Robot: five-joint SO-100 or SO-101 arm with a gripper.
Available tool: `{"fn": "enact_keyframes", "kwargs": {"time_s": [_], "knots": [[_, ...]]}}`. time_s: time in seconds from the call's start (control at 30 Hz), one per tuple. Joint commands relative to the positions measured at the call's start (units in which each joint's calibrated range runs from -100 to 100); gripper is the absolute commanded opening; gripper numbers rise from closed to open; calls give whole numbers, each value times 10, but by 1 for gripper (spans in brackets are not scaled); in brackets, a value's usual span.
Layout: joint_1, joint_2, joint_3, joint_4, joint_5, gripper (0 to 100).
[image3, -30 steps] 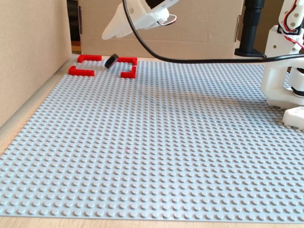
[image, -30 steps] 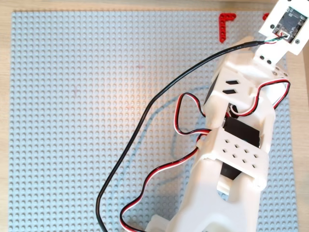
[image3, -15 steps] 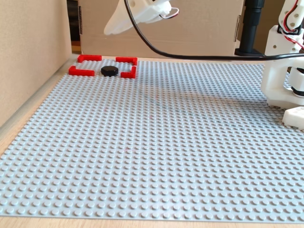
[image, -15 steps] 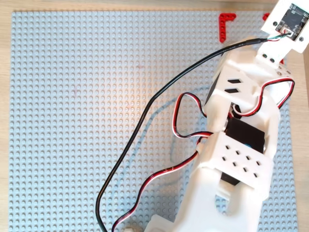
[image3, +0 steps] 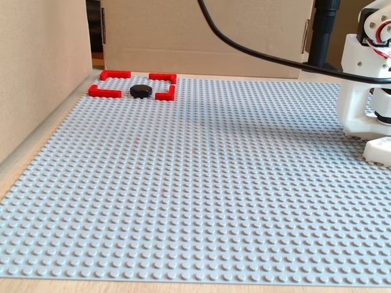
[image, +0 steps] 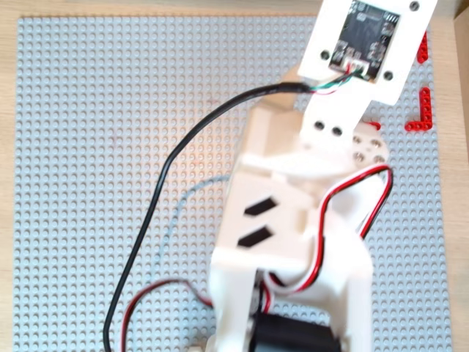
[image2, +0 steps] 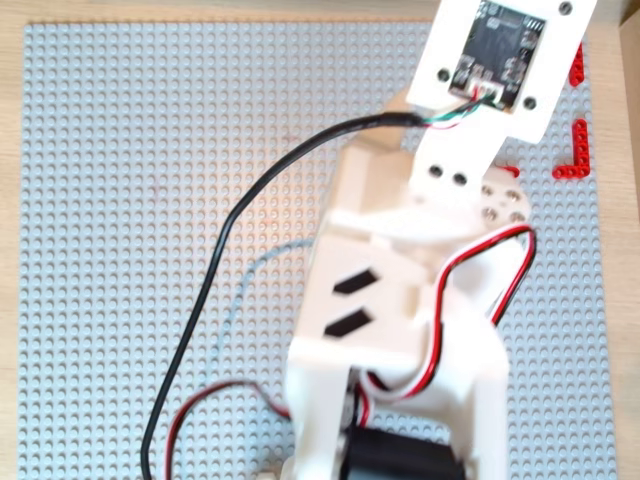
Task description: Grab the Lego and store it in red box
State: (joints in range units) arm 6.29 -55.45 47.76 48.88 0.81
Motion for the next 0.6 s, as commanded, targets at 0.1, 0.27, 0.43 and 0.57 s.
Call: {"fn": "enact_keyframes", "kwargs": {"time_s": [0.1,0.27,0.43,0.57], "knots": [[-32,-209,-29,148,0,2],[-36,-336,-29,226,2,2],[-36,-440,-30,312,2,2],[-36,-435,-83,389,-1,2]]}}
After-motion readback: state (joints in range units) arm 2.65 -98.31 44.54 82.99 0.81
